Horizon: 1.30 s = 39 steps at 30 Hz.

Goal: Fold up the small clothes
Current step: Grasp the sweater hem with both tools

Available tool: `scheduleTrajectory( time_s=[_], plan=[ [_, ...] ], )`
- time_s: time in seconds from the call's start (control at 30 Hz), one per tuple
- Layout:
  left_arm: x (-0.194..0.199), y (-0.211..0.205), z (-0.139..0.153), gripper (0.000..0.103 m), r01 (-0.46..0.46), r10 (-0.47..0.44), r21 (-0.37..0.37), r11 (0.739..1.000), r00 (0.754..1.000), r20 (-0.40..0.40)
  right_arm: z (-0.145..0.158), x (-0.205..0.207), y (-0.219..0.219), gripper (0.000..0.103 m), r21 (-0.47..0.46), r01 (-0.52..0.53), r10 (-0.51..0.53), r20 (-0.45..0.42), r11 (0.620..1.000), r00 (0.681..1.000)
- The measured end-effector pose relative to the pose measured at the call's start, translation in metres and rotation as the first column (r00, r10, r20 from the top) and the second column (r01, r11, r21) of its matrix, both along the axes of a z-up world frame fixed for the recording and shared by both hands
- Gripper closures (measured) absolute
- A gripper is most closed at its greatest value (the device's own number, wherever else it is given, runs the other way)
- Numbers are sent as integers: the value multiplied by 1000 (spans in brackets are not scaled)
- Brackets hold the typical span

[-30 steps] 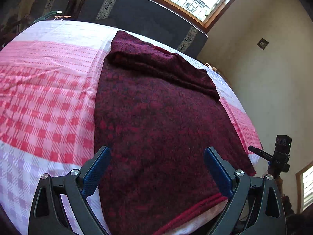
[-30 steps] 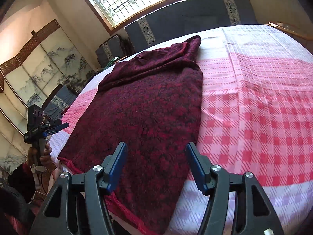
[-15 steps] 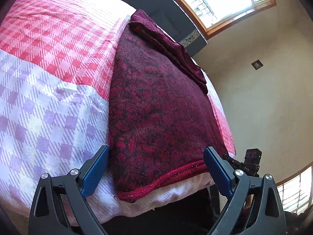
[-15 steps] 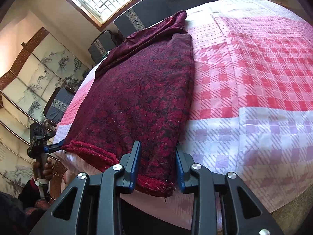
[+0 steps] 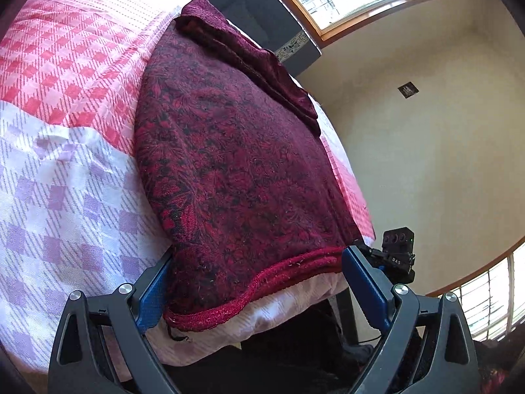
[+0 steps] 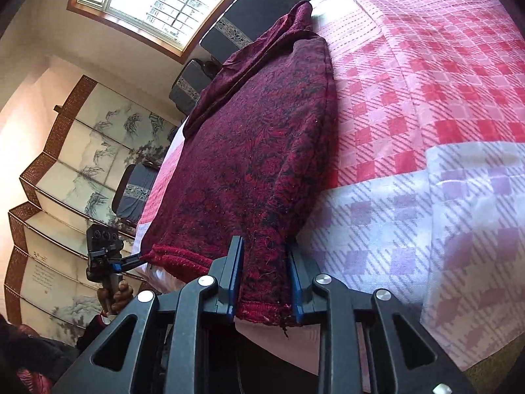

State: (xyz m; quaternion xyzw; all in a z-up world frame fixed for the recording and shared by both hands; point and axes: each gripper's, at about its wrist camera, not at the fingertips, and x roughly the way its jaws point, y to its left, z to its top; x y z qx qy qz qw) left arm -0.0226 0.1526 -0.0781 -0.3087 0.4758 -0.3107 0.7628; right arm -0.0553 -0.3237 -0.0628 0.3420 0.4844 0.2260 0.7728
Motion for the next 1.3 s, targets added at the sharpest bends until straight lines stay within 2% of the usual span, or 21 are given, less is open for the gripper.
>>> scheduleTrajectory(
  time_s=[0.03,0.1,0.2,0.3,0.43,0.5,0.57,0.6,0.77,0.87,0.93,0.97,1.0,1.03,1.07,1.13,1.17,1.2,1.3],
  plan=[
    [-1,2,1,8,-15,16,26,1000,1000,-10,0,0,0,78,0,0,0,0,1000,1000],
    [-6,16,2,8,-66,66,59,996,998,-8,1,2,-8,74,10,10,-10,-21,1000,1000],
    [-8,38,0,8,-134,136,58,989,990,-28,4,1,-21,69,11,11,-10,-25,1000,1000],
    [-2,39,-3,8,-85,86,14,996,993,-81,3,5,-26,60,54,-2,4,-40,999,999],
    [5,14,-6,8,76,-83,-51,996,985,-149,10,11,-17,49,19,-70,70,-13,997,997],
    [6,11,-9,8,108,-131,-133,985,974,-184,10,12,-20,47,25,-73,73,-4,997,997],
    [7,12,-16,8,109,-183,-293,950,955,-235,9,12,-26,47,37,-68,68,1,997,998],
    [7,15,-18,7,81,-170,-334,939,954,-247,8,12,-27,47,39,-66,66,1,997,998],
    [17,22,-17,7,-51,-44,-368,929,968,-245,6,14,-32,46,37,-67,67,4,997,998],
    [19,20,-12,7,-127,58,-326,937,975,-215,6,14,-30,45,37,-66,66,3,997,998],
    [17,15,-6,9,-125,82,-246,961,981,-176,6,11,-29,46,32,-64,64,2,997,998],
    [15,11,-2,12,-119,90,-190,975,984,-156,7,10,-25,46,26,-65,65,1,998,998],
    [13,5,0,37,-97,78,-135,986,987,-137,7,11,-23,47,16,-67,67,1,998,998],
    [13,-3,1,82,-71,63,-63,995,990,-127,7,11,-22,48,2,-71,71,0,997,997],
    [12,-8,1,93,-61,61,3,998,990,-130,7,11,-20,52,-8,-76,76,1,997,997],
    [11,-6,-3,92,-88,90,17,996,987,-135,4,12,-13,71,-23,-66,66,-14,998,998],
    [11,-4,-4,92,-99,103,35,995,986,-134,4,14,-13,83,-25,-54,54,-30,998,998],
    [11,-2,-5,92,-110,115,50,993,985,-129,0,16,-15,88,-21,-43,42,-45,999,998],
    [6,1,-2,92,-129,134,56,990,987,-87,-4,14,-16,90,-11,-21,20,-41,1000,999]
  ],
)
